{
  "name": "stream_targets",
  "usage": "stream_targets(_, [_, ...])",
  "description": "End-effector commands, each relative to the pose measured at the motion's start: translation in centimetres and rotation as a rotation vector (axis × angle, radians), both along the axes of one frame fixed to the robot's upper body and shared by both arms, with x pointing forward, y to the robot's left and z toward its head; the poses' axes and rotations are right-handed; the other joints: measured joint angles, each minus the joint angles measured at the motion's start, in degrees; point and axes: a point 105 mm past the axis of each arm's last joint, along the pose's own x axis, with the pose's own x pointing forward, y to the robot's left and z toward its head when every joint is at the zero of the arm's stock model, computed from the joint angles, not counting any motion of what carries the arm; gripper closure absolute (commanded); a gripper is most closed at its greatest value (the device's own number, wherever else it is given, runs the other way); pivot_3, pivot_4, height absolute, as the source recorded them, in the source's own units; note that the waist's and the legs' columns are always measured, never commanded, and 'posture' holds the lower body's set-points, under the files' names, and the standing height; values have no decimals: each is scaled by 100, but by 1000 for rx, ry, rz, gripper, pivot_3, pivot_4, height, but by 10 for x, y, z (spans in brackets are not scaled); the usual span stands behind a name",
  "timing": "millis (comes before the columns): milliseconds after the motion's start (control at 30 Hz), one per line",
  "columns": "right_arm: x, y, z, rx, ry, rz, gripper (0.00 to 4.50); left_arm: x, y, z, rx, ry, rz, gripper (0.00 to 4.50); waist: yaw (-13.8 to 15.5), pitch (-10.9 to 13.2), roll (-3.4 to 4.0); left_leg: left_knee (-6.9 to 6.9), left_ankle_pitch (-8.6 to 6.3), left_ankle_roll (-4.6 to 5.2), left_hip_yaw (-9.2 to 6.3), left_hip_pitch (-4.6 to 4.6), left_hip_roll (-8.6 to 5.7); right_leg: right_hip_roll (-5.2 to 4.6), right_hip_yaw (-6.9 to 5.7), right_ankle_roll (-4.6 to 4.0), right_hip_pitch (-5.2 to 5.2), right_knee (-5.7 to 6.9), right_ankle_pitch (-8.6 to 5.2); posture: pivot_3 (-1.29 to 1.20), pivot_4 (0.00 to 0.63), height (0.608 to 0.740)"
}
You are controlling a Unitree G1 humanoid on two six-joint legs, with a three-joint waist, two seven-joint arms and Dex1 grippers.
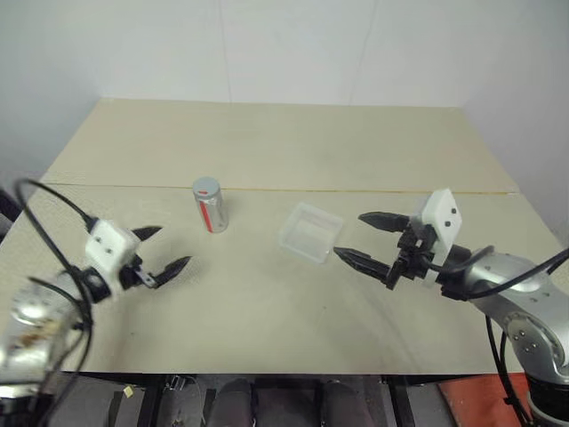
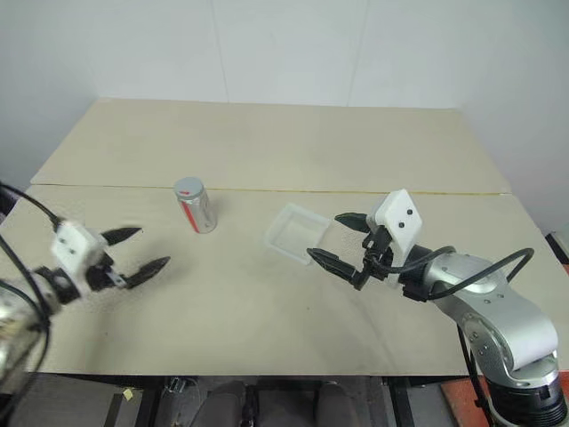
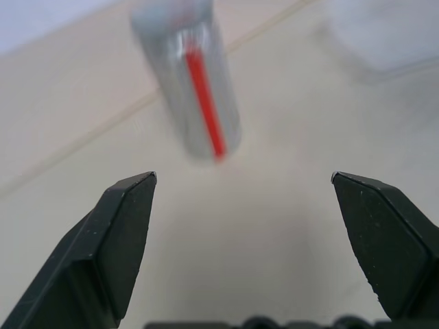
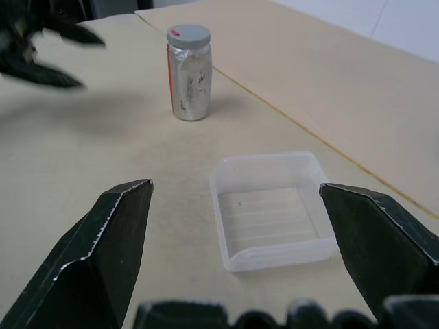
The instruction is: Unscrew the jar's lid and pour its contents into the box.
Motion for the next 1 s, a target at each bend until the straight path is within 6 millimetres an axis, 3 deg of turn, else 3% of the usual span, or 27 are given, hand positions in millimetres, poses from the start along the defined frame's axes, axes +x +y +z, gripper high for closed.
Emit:
stream_targets(33, [2,-7,16,-5,-60,16,0,-7,-1,19,-9,24,-172,37,-4,0,1,-1,0,1,2,0,-5,1,0,0,0,0,0,0,150,740])
stream_targets(233, [3,-21,18,-39,-39,24,0,-9,22,32,165,73,-346,37,-37,1,1,-6,1,-1,22,-6,5,20,2,0,-7,2,-2,0,150,740])
stream_targets(467, [3,-39,24,-85,-21,28,0,3,27,40,211,61,-382,37,-29,1,1,1,0,-1,49,-8,5,18,2,1,-5,0,-2,0,150,740])
stream_targets(600, [4,-40,26,-82,-29,17,0,14,24,34,181,16,-334,37,-26,1,1,-1,0,0,41,-12,6,19,2,1,-6,3,-2,0,150,740])
stream_targets(700, [3,-36,26,-73,-38,15,0,27,19,21,126,-16,-202,37,-30,1,1,1,0,0,25,-17,7,19,3,2,-9,8,-1,0,150,740])
stream_targets(867, [1,-34,28,-66,-52,24,0,27,-1,-7,5,-5,-74,37,-31,0,1,6,-1,1,7,-25,9,17,3,5,-12,17,1,0,150,740])
stream_targets(1000, [0,-34,30,-70,-61,25,0,38,-20,-15,-144,-66,105,37,26,0,0,9,-1,2,3,-23,8,14,2,6,-9,9,2,0,150,740])
